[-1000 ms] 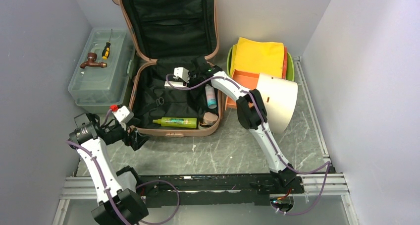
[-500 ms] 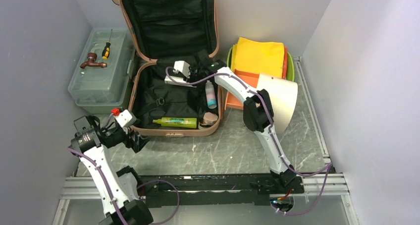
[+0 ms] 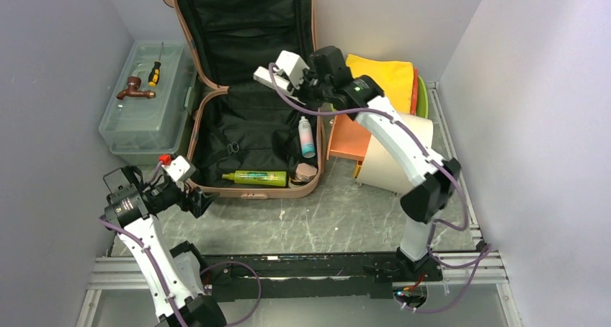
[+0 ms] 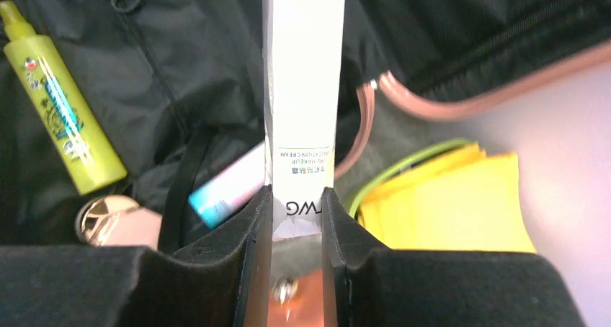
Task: Open, take out, and arrange the luggage
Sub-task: Pick up the personal item from the luggage, then place the personal item in the drawer.
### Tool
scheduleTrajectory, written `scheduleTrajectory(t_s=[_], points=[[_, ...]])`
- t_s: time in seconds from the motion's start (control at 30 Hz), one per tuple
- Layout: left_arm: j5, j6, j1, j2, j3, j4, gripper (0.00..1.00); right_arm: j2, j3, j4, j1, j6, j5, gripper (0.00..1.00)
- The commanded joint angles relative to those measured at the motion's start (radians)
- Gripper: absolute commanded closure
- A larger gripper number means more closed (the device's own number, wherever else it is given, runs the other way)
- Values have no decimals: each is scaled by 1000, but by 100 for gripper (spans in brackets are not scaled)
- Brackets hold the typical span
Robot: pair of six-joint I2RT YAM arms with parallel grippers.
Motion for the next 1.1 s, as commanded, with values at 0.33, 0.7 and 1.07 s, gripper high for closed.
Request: scheduleTrajectory(t_s=[0.33, 0.7, 1.07], points=[[-7, -30, 8, -27, 27, 5, 1, -434, -406, -46, -134, 309, 218, 97], [-1, -24, 8, -69, 24, -10, 1, -636, -635, 44, -164, 503, 259, 100], [3, -23, 9, -27, 29, -17, 1, -606, -733, 148, -184, 808, 58, 100]])
